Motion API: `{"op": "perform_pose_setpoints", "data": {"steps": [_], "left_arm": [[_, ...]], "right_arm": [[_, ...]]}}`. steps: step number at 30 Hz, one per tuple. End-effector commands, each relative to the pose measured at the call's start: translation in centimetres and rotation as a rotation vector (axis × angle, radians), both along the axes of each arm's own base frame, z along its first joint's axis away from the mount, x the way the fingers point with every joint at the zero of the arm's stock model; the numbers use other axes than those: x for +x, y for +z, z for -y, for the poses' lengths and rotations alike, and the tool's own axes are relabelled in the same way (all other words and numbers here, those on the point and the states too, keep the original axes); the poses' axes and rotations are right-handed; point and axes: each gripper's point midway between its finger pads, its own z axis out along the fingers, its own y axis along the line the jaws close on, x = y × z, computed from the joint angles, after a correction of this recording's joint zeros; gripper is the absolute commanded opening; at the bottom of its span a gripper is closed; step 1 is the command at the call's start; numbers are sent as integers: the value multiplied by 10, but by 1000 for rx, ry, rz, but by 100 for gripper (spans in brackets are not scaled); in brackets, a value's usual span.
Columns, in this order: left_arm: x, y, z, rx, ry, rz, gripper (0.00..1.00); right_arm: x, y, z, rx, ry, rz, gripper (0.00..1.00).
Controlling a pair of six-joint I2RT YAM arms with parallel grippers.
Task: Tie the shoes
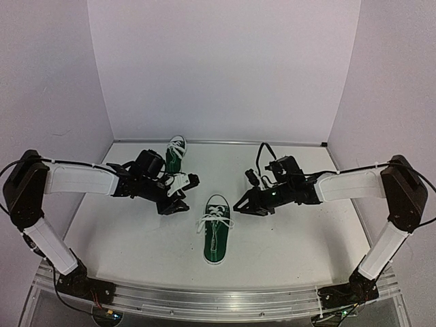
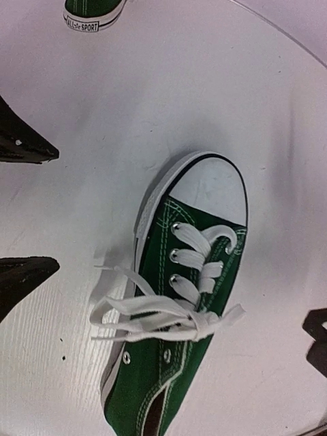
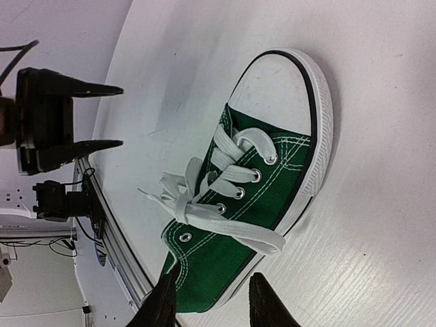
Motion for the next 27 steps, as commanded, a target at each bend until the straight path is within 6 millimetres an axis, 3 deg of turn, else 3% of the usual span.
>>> {"op": "perform_pose_setpoints", "data": {"steps": [1, 8, 20, 25, 27], "left_arm": [[15, -14, 8, 21, -27, -10, 45], [9, -41, 28, 13, -147, -97, 45], [-1, -58, 43, -35, -215, -185, 48], [2, -68, 46, -20, -201, -209, 42], [4, -69, 47, -20, -199, -208, 34]], "right_arm": [[2, 13, 2, 14, 0, 41, 34], [2, 12, 7, 9, -10, 36, 34], [3, 7, 10, 2, -16, 20, 34], [3, 6, 10, 0, -16, 15, 34], [3, 5, 11, 0, -17, 14, 34]]}}
